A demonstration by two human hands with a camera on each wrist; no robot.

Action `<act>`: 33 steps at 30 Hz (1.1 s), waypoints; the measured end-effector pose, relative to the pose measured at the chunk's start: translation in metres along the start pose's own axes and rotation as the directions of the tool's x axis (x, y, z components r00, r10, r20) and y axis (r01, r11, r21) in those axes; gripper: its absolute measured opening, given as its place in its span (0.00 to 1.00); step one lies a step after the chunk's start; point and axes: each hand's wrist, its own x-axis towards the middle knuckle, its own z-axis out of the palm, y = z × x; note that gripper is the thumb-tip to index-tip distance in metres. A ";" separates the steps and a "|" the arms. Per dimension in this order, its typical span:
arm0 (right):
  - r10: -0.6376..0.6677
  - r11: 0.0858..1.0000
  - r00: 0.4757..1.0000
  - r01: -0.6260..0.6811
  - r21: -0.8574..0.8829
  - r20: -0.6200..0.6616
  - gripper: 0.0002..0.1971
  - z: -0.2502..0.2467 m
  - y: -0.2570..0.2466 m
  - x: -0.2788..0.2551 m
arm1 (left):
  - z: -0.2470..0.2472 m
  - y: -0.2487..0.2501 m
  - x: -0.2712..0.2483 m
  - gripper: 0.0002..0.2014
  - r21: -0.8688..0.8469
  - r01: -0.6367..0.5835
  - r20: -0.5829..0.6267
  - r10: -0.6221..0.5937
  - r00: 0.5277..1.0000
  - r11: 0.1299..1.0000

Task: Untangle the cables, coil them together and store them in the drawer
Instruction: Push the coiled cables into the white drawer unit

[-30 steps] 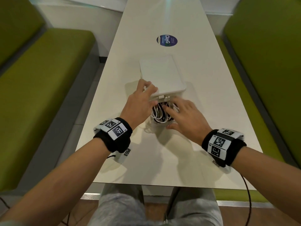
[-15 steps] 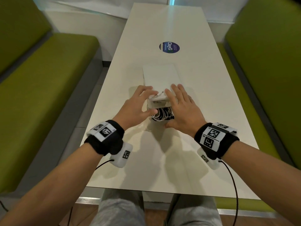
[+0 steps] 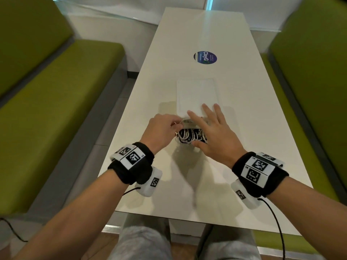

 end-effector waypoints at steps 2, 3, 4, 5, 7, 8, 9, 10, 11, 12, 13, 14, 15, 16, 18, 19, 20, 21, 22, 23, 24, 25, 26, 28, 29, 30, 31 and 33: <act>-0.011 0.999 0.999 0.012 0.041 -0.033 0.40 0.003 0.003 -0.001 | 0.004 0.002 0.000 0.09 0.121 -0.021 -0.036 0.026 0.999 0.992; -0.014 0.997 0.998 0.018 0.081 -0.054 0.36 0.005 0.005 -0.003 | 0.007 0.002 0.000 0.09 0.165 -0.026 -0.051 0.034 0.998 0.986; -0.028 0.991 0.995 0.039 0.126 -0.091 0.31 0.005 0.007 -0.004 | 0.009 0.002 0.000 0.09 0.196 -0.027 -0.067 0.041 0.997 0.980; -0.053 0.983 0.987 0.077 0.164 -0.149 0.25 0.006 0.010 -0.006 | 0.011 0.002 0.000 0.09 0.214 -0.027 -0.079 0.045 0.996 0.977; -0.116 0.972 0.953 0.168 0.167 -0.281 0.13 0.008 0.016 -0.010 | 0.013 0.002 0.002 0.10 0.214 -0.018 -0.100 0.040 0.994 0.977; -0.136 0.972 0.937 0.189 0.141 -0.322 0.11 0.009 0.020 -0.012 | 0.015 0.002 0.003 0.10 0.208 -0.012 -0.111 0.036 0.993 0.978; -0.143 0.975 0.933 0.191 0.116 -0.331 0.11 0.010 0.023 -0.014 | 0.016 0.003 0.003 0.09 0.211 -0.008 -0.123 0.035 0.992 0.977; -0.146 0.978 0.937 0.186 0.098 -0.317 0.13 0.009 0.025 -0.016 | 0.019 0.003 0.003 0.09 0.227 0.000 -0.134 0.031 0.991 0.974; -0.159 0.980 0.943 0.186 0.066 -0.291 0.16 0.009 0.026 -0.018 | 0.023 0.004 0.004 0.09 0.246 0.009 -0.140 0.026 0.990 0.969; -0.184 0.981 0.946 0.194 0.013 -0.266 0.20 0.010 0.027 -0.019 | 0.026 0.005 0.005 0.09 0.267 0.020 -0.140 0.018 0.990 0.964; -0.214 0.977 0.946 0.208 -0.049 -0.242 0.23 0.010 0.027 -0.020 | 0.029 0.006 0.007 0.09 0.293 0.028 -0.136 0.012 0.991 0.956; -0.235 0.971 0.945 0.220 -0.092 -0.227 0.26 0.010 0.027 -0.020 | 0.032 0.007 0.008 0.10 0.326 0.032 -0.128 0.011 0.992 0.945; -0.240 0.969 0.945 0.222 -0.106 -0.221 0.29 0.010 0.028 -0.020 | 0.033 0.008 0.009 0.10 0.363 0.029 -0.121 0.016 0.992 0.931; -0.236 0.970 0.947 0.219 -0.101 -0.217 0.31 0.009 0.028 -0.020 | 0.034 0.008 0.009 0.10 0.392 0.023 -0.118 0.026 0.993 0.920; -0.248 0.964 0.952 0.223 -0.146 -0.180 0.34 0.011 0.028 -0.021 | 0.035 0.008 0.006 0.08 0.410 -0.010 -0.139 0.074 0.988 0.912; -0.262 0.951 0.953 0.229 -0.207 -0.152 0.36 0.014 0.028 -0.022 | 0.036 0.008 0.003 0.07 0.411 -0.036 -0.154 0.108 0.982 0.911; -0.270 0.937 0.955 0.231 -0.263 -0.125 0.37 0.016 0.027 -0.023 | 0.037 0.008 0.000 0.07 0.428 -0.056 -0.163 0.138 0.977 0.902; -0.269 0.927 0.957 0.227 -0.300 -0.107 0.38 0.019 0.025 -0.024 | 0.038 0.009 -0.003 0.08 0.459 -0.066 -0.159 0.156 0.975 0.886; -0.264 0.922 0.959 0.220 -0.319 -0.101 0.39 0.020 0.024 -0.025 | 0.039 0.008 -0.005 0.10 0.483 -0.076 -0.148 0.166 0.975 0.872; -0.261 0.919 0.960 0.216 -0.329 -0.099 0.39 0.019 0.024 -0.025 | 0.039 0.008 -0.006 0.11 0.493 -0.085 -0.137 0.174 0.975 0.866; -0.262 0.919 0.960 0.216 -0.331 -0.101 0.39 0.018 0.023 -0.024 | 0.040 0.008 -0.006 0.11 0.501 -0.099 -0.126 0.185 0.975 0.860; -0.261 0.923 0.958 0.212 -0.322 -0.117 0.38 0.016 0.023 -0.023 | 0.039 0.009 -0.006 0.11 0.519 -0.112 -0.110 0.196 0.974 0.847; -0.256 0.932 0.955 0.204 -0.300 -0.147 0.36 0.013 0.022 -0.022 | 0.039 0.011 -0.006 0.11 0.555 -0.127 -0.086 0.209 0.974 0.822; -0.255 0.948 0.937 0.194 -0.252 -0.239 0.28 0.011 0.021 -0.016 | 0.040 0.015 -0.007 0.10 0.627 -0.161 -0.025 0.226 0.974 0.762; -0.273 0.946 0.919 0.203 -0.251 -0.284 0.24 0.011 0.019 -0.012 | 0.040 0.017 -0.007 0.10 0.643 -0.183 0.014 0.228 0.974 0.744; -0.306 0.938 0.896 0.226 -0.264 -0.322 0.20 0.010 0.019 -0.008 | 0.040 0.019 -0.008 0.08 0.648 -0.205 0.055 0.223 0.973 0.733; -0.343 0.927 0.869 0.253 -0.276 -0.357 0.17 0.010 0.019 -0.004 | 0.040 0.019 -0.008 0.07 0.653 -0.221 0.089 0.216 0.972 0.724; -0.411 0.905 0.815 0.309 -0.293 -0.408 0.14 0.010 0.022 0.002 | 0.039 0.019 -0.007 0.05 0.669 -0.229 0.114 0.207 0.972 0.707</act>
